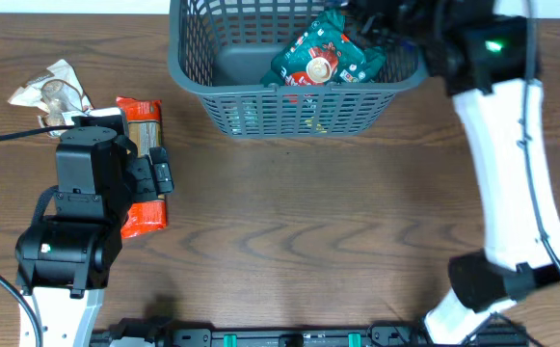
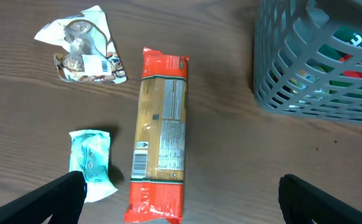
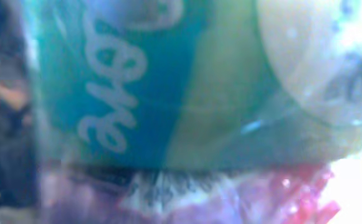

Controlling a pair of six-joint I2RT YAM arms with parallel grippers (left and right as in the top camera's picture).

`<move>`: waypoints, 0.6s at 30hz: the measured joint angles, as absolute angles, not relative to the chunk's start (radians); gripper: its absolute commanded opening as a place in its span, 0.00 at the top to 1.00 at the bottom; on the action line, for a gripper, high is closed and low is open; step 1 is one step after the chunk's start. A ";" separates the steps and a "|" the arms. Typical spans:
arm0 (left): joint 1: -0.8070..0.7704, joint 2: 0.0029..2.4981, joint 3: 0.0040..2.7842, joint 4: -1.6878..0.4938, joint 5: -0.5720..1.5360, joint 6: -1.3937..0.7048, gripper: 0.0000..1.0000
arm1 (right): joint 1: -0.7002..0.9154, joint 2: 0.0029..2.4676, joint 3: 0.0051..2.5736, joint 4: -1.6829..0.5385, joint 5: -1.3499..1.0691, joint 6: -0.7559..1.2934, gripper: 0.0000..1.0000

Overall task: Pack container
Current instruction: 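Lift the tissue box with the right gripper and drop it into the basket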

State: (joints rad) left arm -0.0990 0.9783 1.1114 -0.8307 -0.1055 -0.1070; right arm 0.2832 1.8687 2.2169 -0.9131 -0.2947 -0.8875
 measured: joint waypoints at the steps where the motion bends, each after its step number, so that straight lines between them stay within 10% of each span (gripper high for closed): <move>1: -0.099 0.978 1.111 -0.831 -0.105 -0.107 0.02 | 0.294 1.899 2.217 -0.914 -0.306 -0.894 0.99; 18: -0.099 0.978 1.111 -0.831 -0.105 -0.107 0.02 | 0.367 2.207 2.216 -1.029 -0.331 -0.902 0.99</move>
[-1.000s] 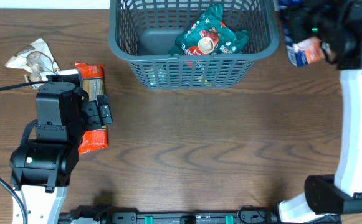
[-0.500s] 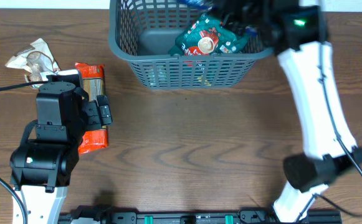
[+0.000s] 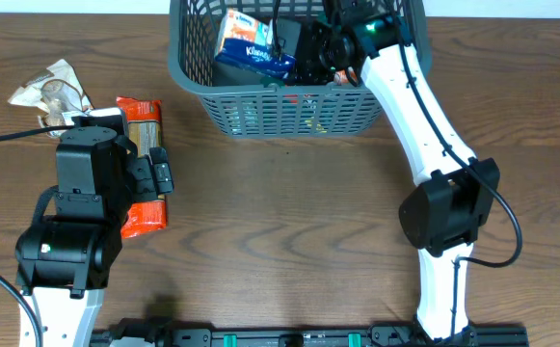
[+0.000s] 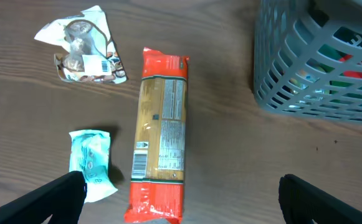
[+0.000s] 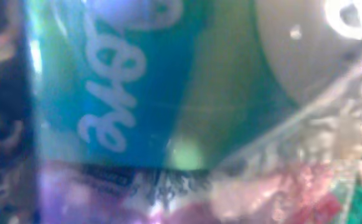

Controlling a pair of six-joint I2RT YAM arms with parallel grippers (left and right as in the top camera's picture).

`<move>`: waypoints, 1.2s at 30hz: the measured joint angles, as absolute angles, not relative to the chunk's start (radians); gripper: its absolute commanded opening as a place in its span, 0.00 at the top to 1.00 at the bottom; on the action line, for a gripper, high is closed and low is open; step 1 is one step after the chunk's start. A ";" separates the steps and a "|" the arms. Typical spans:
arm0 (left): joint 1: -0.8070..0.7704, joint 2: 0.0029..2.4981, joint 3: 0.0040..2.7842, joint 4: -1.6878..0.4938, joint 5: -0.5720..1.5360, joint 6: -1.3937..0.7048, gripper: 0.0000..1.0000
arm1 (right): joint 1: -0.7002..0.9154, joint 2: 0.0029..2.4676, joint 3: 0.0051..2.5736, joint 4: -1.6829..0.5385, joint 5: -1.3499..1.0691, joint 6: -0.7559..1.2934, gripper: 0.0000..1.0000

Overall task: Pack container
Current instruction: 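Lift the tissue box with the right gripper and drop it into the basket, then retract the right arm aside and reach the left gripper to the spaghetti pack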

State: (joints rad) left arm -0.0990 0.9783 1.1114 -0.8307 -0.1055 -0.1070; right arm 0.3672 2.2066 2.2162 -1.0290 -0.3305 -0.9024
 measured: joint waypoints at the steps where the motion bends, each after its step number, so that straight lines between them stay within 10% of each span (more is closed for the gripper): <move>1: -0.099 0.978 1.111 -0.831 -0.105 -0.107 0.01 | 0.367 2.210 2.216 -1.036 -0.322 -0.903 0.99; 2: -0.099 0.978 1.111 -0.831 -0.105 -0.107 0.01 | 0.366 2.212 2.216 -1.040 -0.314 -0.903 0.98; 5: -0.099 0.978 1.111 -0.831 -0.105 -0.107 0.01 | 0.362 2.215 2.216 -1.048 -0.296 -0.901 0.22; 8: -0.099 0.978 1.111 -0.831 -0.105 -0.107 0.01 | 0.360 2.215 2.216 -1.038 -0.292 -0.902 0.02; 24: -0.099 0.980 1.118 -0.842 -0.105 -0.101 0.02 | 0.316 2.128 2.342 -0.885 -0.277 -0.615 0.01; 36: 0.084 1.290 1.800 -1.282 -0.109 -0.108 0.02 | -0.163 1.818 2.469 -1.217 -0.126 -0.094 0.01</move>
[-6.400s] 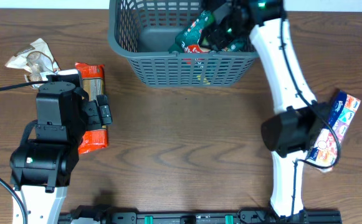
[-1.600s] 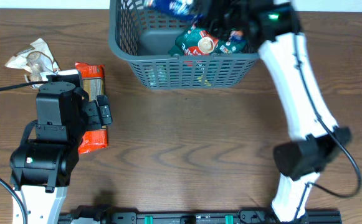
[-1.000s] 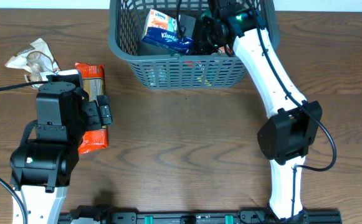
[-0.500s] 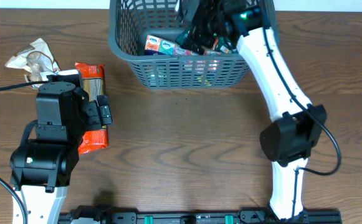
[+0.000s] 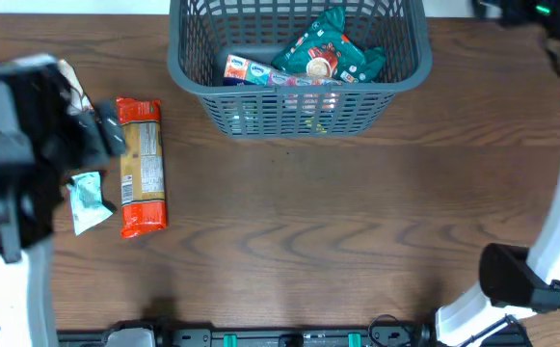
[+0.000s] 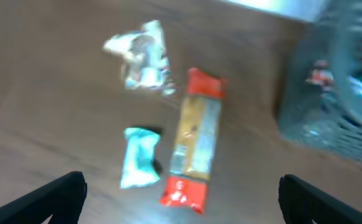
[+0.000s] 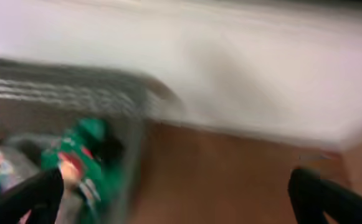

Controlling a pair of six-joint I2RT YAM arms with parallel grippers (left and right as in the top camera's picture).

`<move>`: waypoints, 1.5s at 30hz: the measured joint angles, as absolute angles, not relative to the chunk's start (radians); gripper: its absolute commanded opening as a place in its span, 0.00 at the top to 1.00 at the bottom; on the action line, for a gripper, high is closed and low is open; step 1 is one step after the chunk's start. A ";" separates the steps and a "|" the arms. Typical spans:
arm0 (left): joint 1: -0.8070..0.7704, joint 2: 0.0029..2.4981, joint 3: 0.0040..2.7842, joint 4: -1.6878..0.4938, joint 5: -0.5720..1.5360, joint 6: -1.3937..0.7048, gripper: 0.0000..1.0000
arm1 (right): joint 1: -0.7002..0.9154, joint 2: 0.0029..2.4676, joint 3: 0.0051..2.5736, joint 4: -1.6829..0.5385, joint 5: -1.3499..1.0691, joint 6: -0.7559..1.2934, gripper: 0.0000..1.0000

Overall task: Pack container
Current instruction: 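Retract the right arm aside and reach the left gripper to the spaghetti pack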

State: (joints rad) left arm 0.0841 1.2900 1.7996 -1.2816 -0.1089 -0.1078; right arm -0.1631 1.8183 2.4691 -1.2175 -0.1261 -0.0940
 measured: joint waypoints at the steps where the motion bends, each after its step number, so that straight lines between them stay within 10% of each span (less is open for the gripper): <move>1: 0.116 1.328 1.837 -1.301 -0.109 -0.107 0.01 | -0.201 1.820 2.466 -1.261 -0.125 -0.063 0.01; 17: 0.212 1.839 1.819 -1.225 -0.035 0.044 0.01 | -0.416 1.901 2.053 -1.285 -0.115 0.107 0.01; 45: 0.181 1.892 1.291 -0.780 0.098 0.192 0.01 | -0.365 1.904 1.875 -1.161 -0.115 0.106 0.01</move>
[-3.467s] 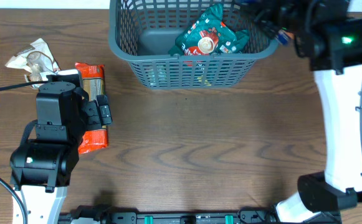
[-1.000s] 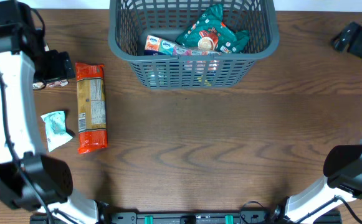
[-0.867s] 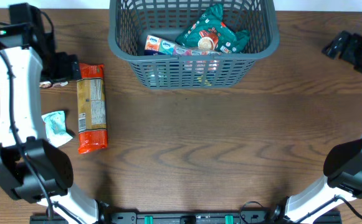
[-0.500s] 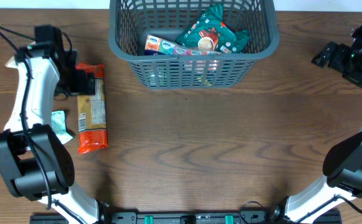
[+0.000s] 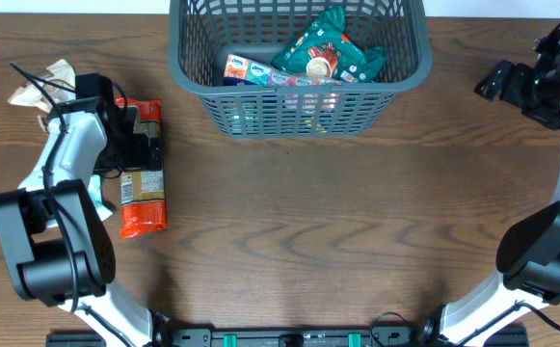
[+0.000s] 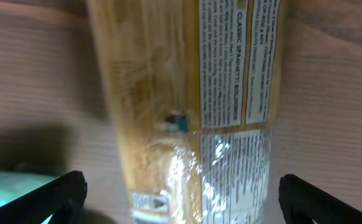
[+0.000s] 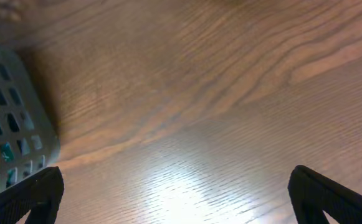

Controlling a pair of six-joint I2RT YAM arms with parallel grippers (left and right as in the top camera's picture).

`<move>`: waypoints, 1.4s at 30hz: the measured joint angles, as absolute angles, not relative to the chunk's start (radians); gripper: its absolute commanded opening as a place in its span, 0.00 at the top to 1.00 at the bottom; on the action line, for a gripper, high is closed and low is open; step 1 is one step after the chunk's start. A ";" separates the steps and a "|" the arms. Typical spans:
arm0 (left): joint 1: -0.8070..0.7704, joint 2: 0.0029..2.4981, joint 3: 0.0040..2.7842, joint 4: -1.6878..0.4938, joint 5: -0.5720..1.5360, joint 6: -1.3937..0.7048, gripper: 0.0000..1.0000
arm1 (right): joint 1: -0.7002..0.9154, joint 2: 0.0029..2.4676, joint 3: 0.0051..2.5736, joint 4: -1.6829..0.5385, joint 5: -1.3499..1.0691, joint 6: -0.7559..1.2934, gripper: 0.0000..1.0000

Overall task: Pack container
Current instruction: 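Retract the right arm aside and reach the left gripper to the spaghetti pack, then grasp the spaghetti pack with the left gripper and place it in the basket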

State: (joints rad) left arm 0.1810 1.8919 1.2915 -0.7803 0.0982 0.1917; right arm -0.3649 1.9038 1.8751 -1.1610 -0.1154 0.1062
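Observation:
A long pasta packet (image 5: 143, 198) with red ends lies on the table at the left. It fills the left wrist view (image 6: 187, 93). My left gripper (image 5: 140, 145) is low over its middle, open (image 6: 181, 199), with one finger on each side and neither touching it. The grey basket (image 5: 299, 116) stands at the back centre, holding a green packet (image 5: 323, 53) and a tissue pack (image 5: 251, 70). My right gripper (image 5: 499, 82) is to the right of the basket, open (image 7: 174, 196), with only bare table below it.
A crumpled clear wrapper (image 5: 43, 87) lies at the far left, behind my left arm. A small teal packet (image 6: 0, 177) lies just left of the pasta packet. The basket's corner (image 7: 9, 124) shows at the left of the right wrist view.
My left gripper was high and off to the left of the pasta packet; now it is low over it, jaws astride. My right gripper is now lower, beside the basket's right side.
At first my right gripper held the tissue pack at the basket, and a moment later over its inside. By 1.5 s ago the pack lay in the basket and that gripper was open and away. My left gripper was above the items, then higher, and is now down at the pasta packet.

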 measured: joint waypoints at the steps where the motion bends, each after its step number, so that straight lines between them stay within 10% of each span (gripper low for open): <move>1: 0.181 1.906 1.291 -0.780 0.102 0.192 0.01 | -0.361 1.904 1.875 -1.161 -0.115 0.106 0.01; 12: 0.176 1.995 1.296 -0.778 0.102 0.183 0.03 | -0.353 1.904 1.875 -1.161 -0.116 0.102 0.01; 18: 0.176 1.995 1.309 -0.836 0.110 0.158 0.63 | -0.353 1.904 1.875 -1.161 -0.115 0.102 0.01; 24: 0.177 1.964 1.361 -0.926 0.129 0.137 0.94 | -0.353 1.904 1.875 -1.161 -0.115 0.102 0.01; 42: 0.140 1.696 2.105 -1.177 0.185 0.055 0.95 | -0.353 1.904 1.875 -1.162 -0.116 0.098 0.01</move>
State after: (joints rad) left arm 0.1402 1.6962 2.1052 -1.1774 0.1852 0.0551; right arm -0.3531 1.9038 1.8751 -1.1622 -0.1158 0.0982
